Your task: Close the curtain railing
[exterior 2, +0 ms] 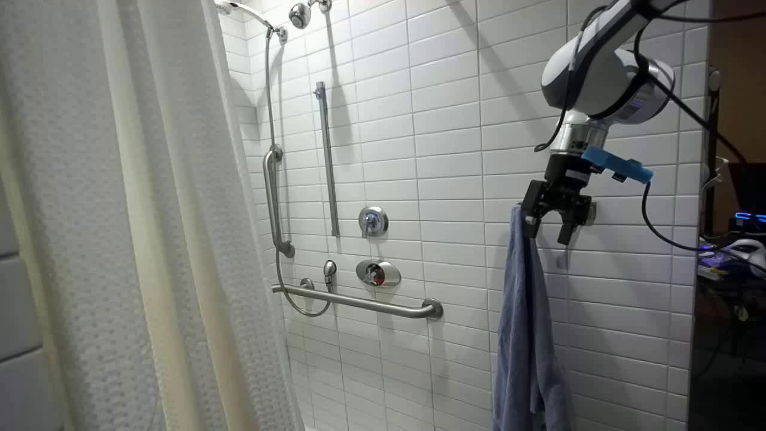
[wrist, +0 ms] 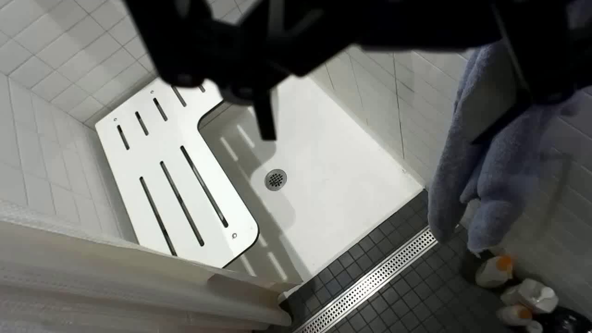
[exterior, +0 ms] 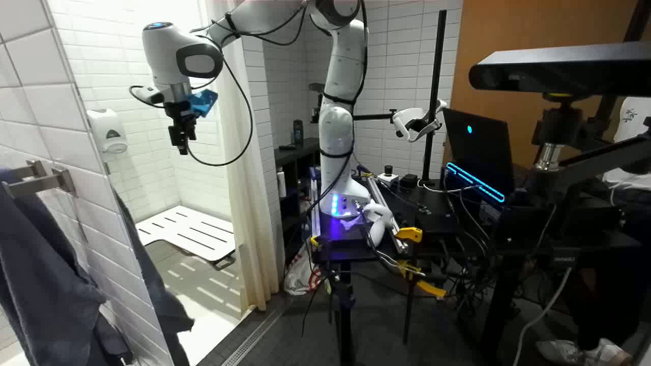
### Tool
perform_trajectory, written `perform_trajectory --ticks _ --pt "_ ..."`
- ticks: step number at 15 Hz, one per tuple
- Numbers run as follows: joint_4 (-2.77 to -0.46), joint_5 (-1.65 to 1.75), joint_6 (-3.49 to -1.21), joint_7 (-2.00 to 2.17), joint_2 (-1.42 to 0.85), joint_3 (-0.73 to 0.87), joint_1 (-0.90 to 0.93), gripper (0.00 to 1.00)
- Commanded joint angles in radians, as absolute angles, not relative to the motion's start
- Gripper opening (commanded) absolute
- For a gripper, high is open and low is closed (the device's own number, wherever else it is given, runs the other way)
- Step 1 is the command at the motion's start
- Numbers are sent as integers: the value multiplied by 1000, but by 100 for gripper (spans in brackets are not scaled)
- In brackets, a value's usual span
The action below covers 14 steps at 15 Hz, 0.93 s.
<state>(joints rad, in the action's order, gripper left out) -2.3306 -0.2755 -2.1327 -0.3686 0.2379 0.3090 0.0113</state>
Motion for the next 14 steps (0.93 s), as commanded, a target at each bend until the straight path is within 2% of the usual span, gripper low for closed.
perform_trajectory --ticks 1,14 --pt "-2328 -285 -2128 -376 235 272 -28 100" --pt "-2338 -332 -2122 -445 256 262 -13 100"
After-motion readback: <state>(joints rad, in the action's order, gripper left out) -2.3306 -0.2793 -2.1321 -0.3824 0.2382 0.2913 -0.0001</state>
